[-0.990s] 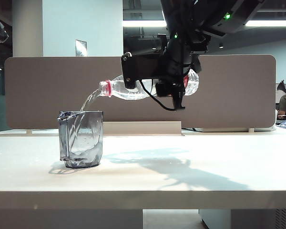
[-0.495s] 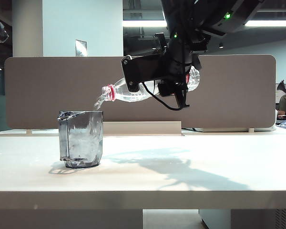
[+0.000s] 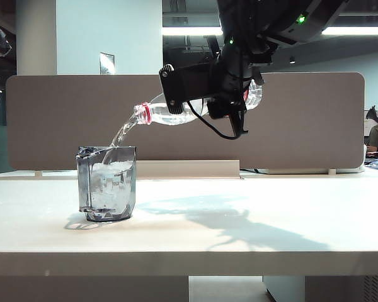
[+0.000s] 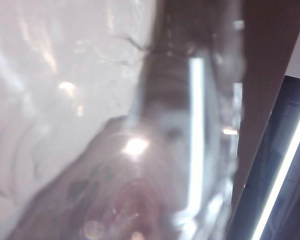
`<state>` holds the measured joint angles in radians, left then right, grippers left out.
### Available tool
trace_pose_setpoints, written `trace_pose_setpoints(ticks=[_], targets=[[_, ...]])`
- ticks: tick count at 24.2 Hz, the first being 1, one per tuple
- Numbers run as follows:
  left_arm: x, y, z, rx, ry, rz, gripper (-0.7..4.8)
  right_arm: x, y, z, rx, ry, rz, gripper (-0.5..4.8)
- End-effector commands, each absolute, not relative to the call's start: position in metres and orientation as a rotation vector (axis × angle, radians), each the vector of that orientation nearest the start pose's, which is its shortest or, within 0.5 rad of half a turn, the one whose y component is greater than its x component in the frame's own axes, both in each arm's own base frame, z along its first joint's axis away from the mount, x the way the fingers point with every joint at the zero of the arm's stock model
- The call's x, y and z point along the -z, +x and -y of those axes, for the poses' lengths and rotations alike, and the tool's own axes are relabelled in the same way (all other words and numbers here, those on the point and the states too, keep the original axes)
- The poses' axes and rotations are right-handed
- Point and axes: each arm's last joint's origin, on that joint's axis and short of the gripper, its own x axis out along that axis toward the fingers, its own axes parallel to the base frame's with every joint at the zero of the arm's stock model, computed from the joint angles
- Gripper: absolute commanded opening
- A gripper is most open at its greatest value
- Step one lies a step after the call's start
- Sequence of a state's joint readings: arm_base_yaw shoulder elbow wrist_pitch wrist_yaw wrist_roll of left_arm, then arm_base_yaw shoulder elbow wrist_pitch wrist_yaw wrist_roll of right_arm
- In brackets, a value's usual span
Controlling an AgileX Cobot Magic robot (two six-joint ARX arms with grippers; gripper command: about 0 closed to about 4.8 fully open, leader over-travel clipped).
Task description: Pick up the mineral water bottle on the table and pour water into the mug until it's full.
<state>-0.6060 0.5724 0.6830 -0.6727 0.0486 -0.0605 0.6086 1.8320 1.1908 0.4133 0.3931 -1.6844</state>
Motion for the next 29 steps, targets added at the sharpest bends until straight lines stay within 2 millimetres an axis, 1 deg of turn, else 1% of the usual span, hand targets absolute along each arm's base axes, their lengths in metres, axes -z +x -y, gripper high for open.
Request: trace_pose_setpoints(ticks=[1, 3, 7, 10, 11, 13, 14, 15, 16, 17, 18, 21, 24, 25, 26, 27, 29], targets=[[-0.283, 0.095, 0.068, 0.618, 0.098, -0.556, -0.05, -0.250, 0.344, -0.228, -0.289, -1.752, 0.072, 1.58], [-0.283, 0.095, 0.068, 0.618, 0.098, -0.556, -0.05, -0.250, 0.344, -0.228, -0.291, -1.747, 0.072, 1.58], [-0.283, 0.095, 0.068, 0.618, 0.098, -0.556, -0.05, -0.243, 0.341, -0.232, -0.348, -1.562, 0.016, 1.58], [-0.283, 0.095, 0.068, 0.618, 0.098, -0.557, -0.05, -0.235, 0.336, -0.236, -0.416, -1.340, -0.063, 1.58], [-0.283, 0.095, 0.068, 0.618, 0.098, -0.556, -0.05, -0.233, 0.335, -0.237, -0.437, -1.245, -0.086, 1.58], [-0.283, 0.095, 0.068, 0.618, 0.098, -0.556, -0.05, -0.233, 0.334, -0.238, -0.451, -1.120, -0.099, 1.58], [-0.283, 0.095, 0.068, 0.618, 0.098, -0.556, -0.05, -0.234, 0.334, -0.239, -0.487, -0.943, -0.111, 1.58], [-0.283, 0.095, 0.068, 0.618, 0.098, -0.556, -0.05, -0.234, 0.334, -0.239, -0.498, -0.862, -0.120, 1.58], [-0.283, 0.095, 0.068, 0.618, 0.098, -0.556, -0.05, -0.234, 0.335, -0.238, -0.522, -0.707, -0.147, 1.62], [-0.283, 0.095, 0.068, 0.618, 0.098, -0.556, -0.05, -0.233, 0.336, -0.237, -0.535, -0.621, -0.161, 1.65], [-0.283, 0.095, 0.068, 0.618, 0.098, -0.556, -0.05, -0.229, 0.336, -0.236, -0.521, -0.509, -0.153, 1.72], [-0.283, 0.095, 0.068, 0.618, 0.098, -0.556, -0.05, -0.211, 0.326, -0.228, -0.495, -0.374, -0.070, 1.71], [-0.283, 0.095, 0.068, 0.618, 0.098, -0.557, -0.05, -0.185, 0.305, -0.214, -0.493, -0.178, -0.021, 1.71], [-0.283, 0.095, 0.068, 0.618, 0.098, -0.556, -0.05, -0.181, 0.301, -0.210, -0.486, -0.144, -0.011, 1.71], [-0.283, 0.095, 0.068, 0.618, 0.098, -0.556, -0.05, -0.172, 0.292, -0.203, -0.475, -0.074, -0.001, 1.71], [-0.283, 0.095, 0.068, 0.618, 0.098, -0.556, -0.05, -0.168, 0.287, -0.200, -0.457, -0.044, 0.004, 1.71], [-0.283, 0.095, 0.068, 0.618, 0.098, -0.556, -0.05, -0.153, 0.277, -0.192, -0.451, -0.018, -0.001, 1.71]])
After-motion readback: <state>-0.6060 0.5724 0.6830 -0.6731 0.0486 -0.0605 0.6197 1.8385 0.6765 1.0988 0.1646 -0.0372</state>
